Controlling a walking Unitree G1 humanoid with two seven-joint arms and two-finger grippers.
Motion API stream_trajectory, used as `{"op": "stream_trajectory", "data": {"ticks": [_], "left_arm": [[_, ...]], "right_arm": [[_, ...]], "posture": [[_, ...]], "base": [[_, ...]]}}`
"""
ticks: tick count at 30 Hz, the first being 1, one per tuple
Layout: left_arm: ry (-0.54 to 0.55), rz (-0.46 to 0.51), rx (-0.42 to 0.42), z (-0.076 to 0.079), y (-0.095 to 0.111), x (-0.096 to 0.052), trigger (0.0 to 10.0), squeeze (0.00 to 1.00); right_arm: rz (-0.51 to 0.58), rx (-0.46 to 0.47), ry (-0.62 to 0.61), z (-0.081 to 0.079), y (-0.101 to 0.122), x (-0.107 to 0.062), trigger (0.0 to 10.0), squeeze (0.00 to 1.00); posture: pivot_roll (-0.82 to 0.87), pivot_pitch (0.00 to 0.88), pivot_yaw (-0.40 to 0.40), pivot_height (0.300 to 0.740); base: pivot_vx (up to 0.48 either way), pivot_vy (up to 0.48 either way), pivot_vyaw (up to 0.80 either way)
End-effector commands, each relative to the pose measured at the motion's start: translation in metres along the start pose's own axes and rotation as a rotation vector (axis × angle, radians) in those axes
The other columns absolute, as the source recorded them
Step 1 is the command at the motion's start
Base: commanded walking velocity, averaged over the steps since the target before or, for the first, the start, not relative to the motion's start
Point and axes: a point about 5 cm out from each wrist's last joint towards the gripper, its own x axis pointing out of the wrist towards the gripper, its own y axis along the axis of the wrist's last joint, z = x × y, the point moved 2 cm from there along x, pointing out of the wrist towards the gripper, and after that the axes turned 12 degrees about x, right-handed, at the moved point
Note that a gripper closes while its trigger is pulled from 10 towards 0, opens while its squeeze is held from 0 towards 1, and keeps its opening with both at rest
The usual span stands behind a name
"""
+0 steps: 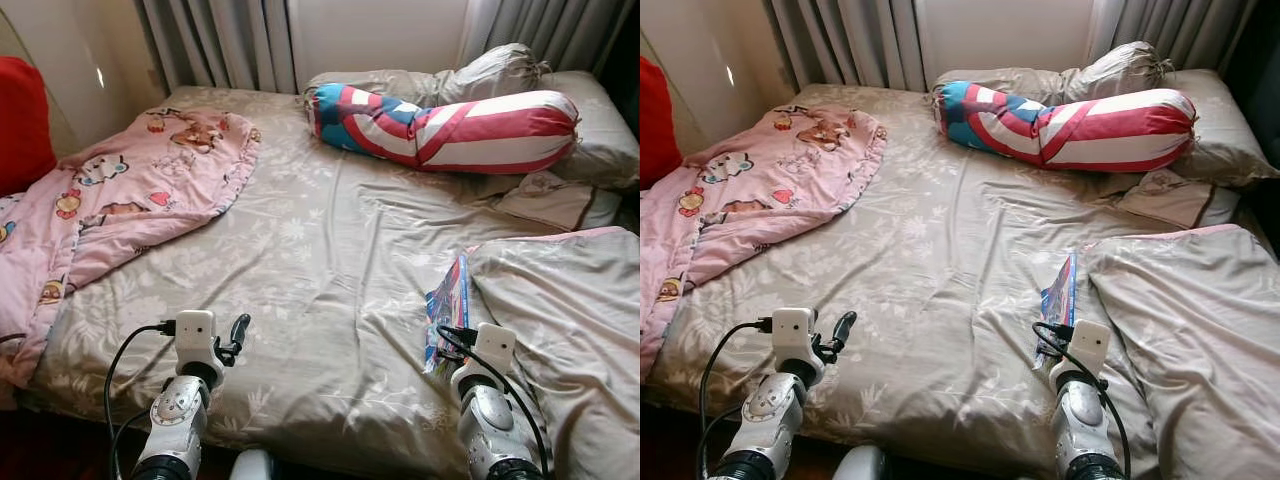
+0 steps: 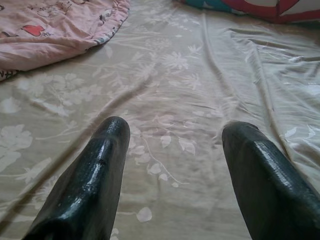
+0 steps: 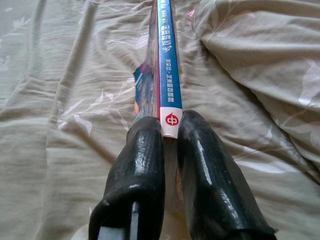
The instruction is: Clean up the room
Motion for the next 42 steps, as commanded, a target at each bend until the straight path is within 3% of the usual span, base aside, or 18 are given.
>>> {"op": "stream_trajectory", "data": {"ticks": [1,27,37,42], "left_arm": [[0.003,0.006,-0.006,-0.002,0.002,0.001,10.0,0.00],[-0.010,-0.002,-0.004,0.001,0.001,0.000,10.0,0.00],[-0.013,-0.001,-0.001,0.001,0.001,-0.001,10.0,0.00],[-0.015,-0.005,0.008,-0.001,-0.002,-0.005,10.0,0.00]], "right_arm": [[0.036,-0.012,0.022,-0.009,0.009,0.004,10.0,0.00],[0.032,-0.006,0.014,-0.008,0.009,0.004,10.0,0.00],[-0.066,0.022,0.108,-0.014,0.000,0.005,10.0,0.00],[-0.088,0.036,0.099,-0.006,0.000,0.006,10.0,0.00]], "posture": [[-0.03,0.024,0.010,0.660],[-0.03,0.032,0.011,0.660],[-0.03,0.040,0.014,0.660],[-0.02,0.064,0.024,0.660]], "base": [[0.000,0.000,0.00],[0.162,0.000,0.00],[0.000,0.000,0.00],[0.000,0.000,0.00]]}}
